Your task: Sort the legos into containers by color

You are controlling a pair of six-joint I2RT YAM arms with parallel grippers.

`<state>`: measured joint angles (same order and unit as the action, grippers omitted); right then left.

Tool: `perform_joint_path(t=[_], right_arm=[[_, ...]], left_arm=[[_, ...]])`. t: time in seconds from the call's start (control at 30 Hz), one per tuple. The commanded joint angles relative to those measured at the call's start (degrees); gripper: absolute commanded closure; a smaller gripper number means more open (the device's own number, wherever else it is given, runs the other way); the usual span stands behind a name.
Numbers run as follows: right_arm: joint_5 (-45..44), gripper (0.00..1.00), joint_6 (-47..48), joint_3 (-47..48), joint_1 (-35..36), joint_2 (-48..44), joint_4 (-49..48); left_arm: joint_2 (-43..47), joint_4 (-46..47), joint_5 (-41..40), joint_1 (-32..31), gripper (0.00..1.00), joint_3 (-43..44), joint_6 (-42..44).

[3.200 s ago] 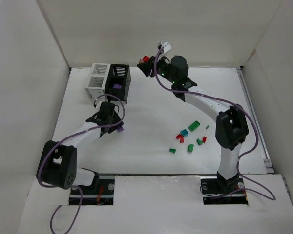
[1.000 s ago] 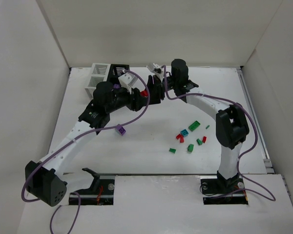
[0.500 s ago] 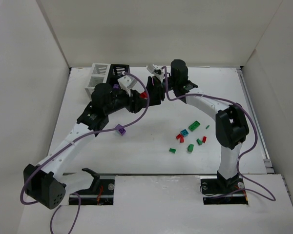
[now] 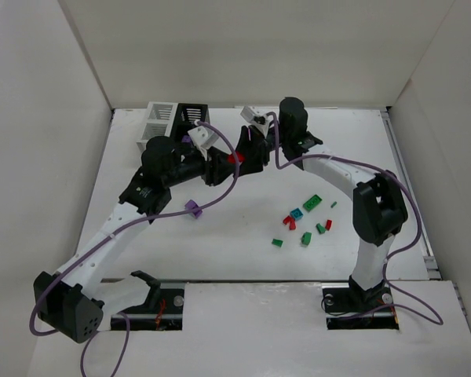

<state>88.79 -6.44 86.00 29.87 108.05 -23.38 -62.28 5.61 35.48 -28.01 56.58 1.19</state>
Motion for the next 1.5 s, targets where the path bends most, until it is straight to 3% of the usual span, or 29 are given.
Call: perform_joint_path(t=[0.0, 0.2, 0.33, 0.37, 0.43, 0.47, 0.5, 0.77, 0.93, 1.17, 1.33, 1.47], right_arm=[[4.19, 1.0, 0.37, -0.21, -0.34, -1.79, -1.94], [4.19, 0.93, -0.94, 0.31, -0.34, -1.17, -1.94], [3.67, 0.63, -3.75, 2.59, -0.34, 0.93, -1.94], [2.88, 0.49, -4.28, 2.6, -0.34, 0.93, -1.94], [0.78, 0.38, -5.51, 3.21, -0.34, 1.55, -1.94], [-0.1, 0.16, -5.52, 3.21, -0.95, 1.55, -1.94], [-0.81, 0.01, -5.52, 3.21, -0.95, 1.55, -1.94], [-8.98, 0.0, -6.04, 1.46, -4.2, -0.21, -1.94], [-22.59, 0.0, -6.66, -1.79, -9.9, -2.93, 1.04], [-34.64, 0.0, -6.66, -5.04, -16.68, -5.39, 6.67], [-43.6, 0.0, -4.12, -6.46, -18.0, -9.86, 9.92], [-54.49, 0.0, 0.79, -7.69, -18.0, -14.25, 15.71]], left_arm=[[2.43, 3.88, 5.56, -0.82, 0.96, 0.2, 1.01], [2.43, 3.89, 3.28, -0.82, 1.0, 0.73, -0.66], [3.66, 4.41, -0.05, -0.82, 1.0, 0.73, -1.72], [4.35, 4.41, -0.59, -0.82, 1.0, 0.73, -1.72], [5.06, 4.94, -1.46, -0.82, 1.0, 0.73, -1.72], [5.76, 4.94, -1.47, -0.82, 1.0, 0.73, -1.72], [5.77, 4.94, -1.47, -0.82, 1.0, 0.73, -1.72], [6.38, 4.33, -5.77, -0.82, 1.0, 0.73, -2.25], [5.15, 3.09, -17.8, -0.21, 1.0, 2.48, -3.12], [-2.31, 3.97, -25.18, 9.98, 1.0, 6.96, -8.48], [-14.67, 4.59, -24.86, 20.33, 1.0, 13.81, -11.11], [-25.24, 6.34, -24.93, 25.18, 1.0, 21.62, -13.32]])
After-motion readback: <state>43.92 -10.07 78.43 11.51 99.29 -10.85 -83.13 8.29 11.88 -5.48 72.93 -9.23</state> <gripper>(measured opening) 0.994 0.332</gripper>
